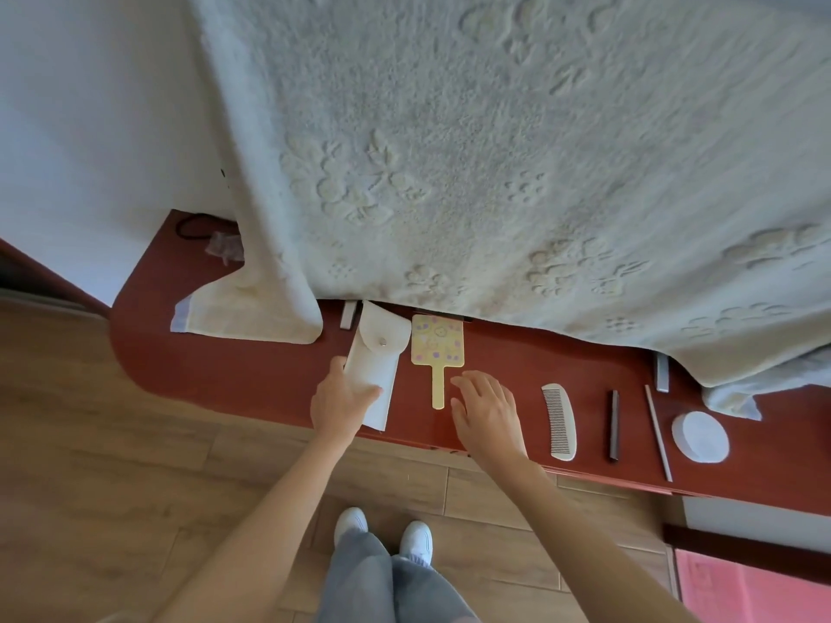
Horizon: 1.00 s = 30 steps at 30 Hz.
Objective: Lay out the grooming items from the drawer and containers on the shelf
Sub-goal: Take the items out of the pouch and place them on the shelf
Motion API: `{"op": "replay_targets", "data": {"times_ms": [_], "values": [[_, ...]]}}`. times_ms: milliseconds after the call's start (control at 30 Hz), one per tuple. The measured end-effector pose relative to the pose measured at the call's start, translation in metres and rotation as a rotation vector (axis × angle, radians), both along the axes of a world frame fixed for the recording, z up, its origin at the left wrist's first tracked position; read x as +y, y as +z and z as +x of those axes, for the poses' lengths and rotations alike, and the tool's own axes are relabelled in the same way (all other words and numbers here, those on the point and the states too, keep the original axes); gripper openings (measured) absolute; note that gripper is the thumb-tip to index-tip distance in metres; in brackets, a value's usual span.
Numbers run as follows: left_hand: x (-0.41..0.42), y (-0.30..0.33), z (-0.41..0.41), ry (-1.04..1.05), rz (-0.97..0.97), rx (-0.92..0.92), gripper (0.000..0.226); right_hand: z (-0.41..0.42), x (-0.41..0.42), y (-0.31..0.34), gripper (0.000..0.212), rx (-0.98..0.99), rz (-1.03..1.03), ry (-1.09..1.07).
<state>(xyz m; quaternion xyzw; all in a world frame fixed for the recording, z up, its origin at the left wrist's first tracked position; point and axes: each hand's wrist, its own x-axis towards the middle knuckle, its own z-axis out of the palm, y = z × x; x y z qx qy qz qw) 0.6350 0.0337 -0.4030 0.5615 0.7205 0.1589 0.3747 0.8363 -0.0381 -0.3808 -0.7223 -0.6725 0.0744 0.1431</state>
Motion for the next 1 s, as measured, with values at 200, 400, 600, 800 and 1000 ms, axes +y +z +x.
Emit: {"op": "replay_targets", "data": {"times_ms": [200, 400, 600, 800, 1000], "values": [[-0.020, 0.020, -0.007, 0.023, 0.053, -0.115, 0.051, -0.003, 0.004, 0.017, 0.027, 0.053, 0.079, 0.056], [-0.042, 0.075, -0.006, -0.009, 0.136, -0.303, 0.055, -0.009, 0.013, 0.057, 0.038, 0.175, 0.138, 0.153], [-0.055, 0.141, 0.003, -0.055, 0.297, -0.494, 0.067, -0.013, 0.028, 0.123, 0.051, 0.218, 0.360, 0.310], [-0.065, 0.198, 0.011, -0.094, 0.451, -0.582, 0.070, -0.005, 0.035, 0.191, 0.062, 0.247, 0.502, 0.349], [-0.074, 0.228, 0.017, -0.176, 0.541, -0.512, 0.069, 0.007, 0.026, 0.226, 0.071, 0.212, 0.550, 0.357]]}}
